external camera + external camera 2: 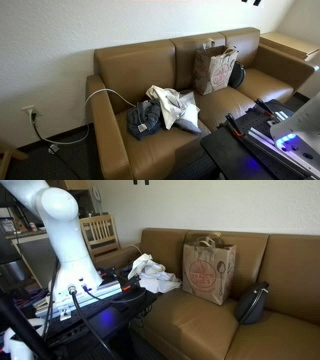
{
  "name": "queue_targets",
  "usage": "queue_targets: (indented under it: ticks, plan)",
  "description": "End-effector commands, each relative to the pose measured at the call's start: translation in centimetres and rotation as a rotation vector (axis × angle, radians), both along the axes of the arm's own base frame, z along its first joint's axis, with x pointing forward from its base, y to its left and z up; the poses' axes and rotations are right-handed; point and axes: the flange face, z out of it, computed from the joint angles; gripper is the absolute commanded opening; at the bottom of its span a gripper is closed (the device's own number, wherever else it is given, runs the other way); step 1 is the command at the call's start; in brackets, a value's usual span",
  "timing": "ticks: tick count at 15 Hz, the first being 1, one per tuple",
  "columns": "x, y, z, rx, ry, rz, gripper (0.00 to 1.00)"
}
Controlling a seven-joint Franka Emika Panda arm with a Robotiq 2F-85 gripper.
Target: Place the white fabric and the black fabric in the bag
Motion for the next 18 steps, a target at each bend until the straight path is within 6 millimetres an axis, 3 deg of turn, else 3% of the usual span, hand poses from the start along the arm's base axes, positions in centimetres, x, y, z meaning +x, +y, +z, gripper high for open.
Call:
queue_targets:
  ticks: [1, 5, 6, 10, 12, 13, 14, 16, 18]
  plan:
    - [0.0, 0.0, 0.0, 0.000, 0.001, 0.000, 1.00]
    - [1.7, 2.2, -5.1, 0.055, 0.148, 0.106, 1.00]
    - [3.7, 2.8, -7.7, 0.083, 0.170, 0.152, 1.00]
    - [7.5, 10.2, -15.2, 0.121, 0.281, 0.324, 1.00]
    - [7.4, 11.9, -18.4, 0.063, 0.349, 0.377, 1.00]
    - [7.9, 12.1, -18.8, 0.040, 0.347, 0.383, 1.00]
    - [6.8, 12.1, -18.3, 0.068, 0.345, 0.353, 1.00]
    - [7.0, 12.7, -19.6, 0.062, 0.368, 0.364, 1.00]
    - [7.0, 12.5, -19.2, 0.063, 0.360, 0.359, 1.00]
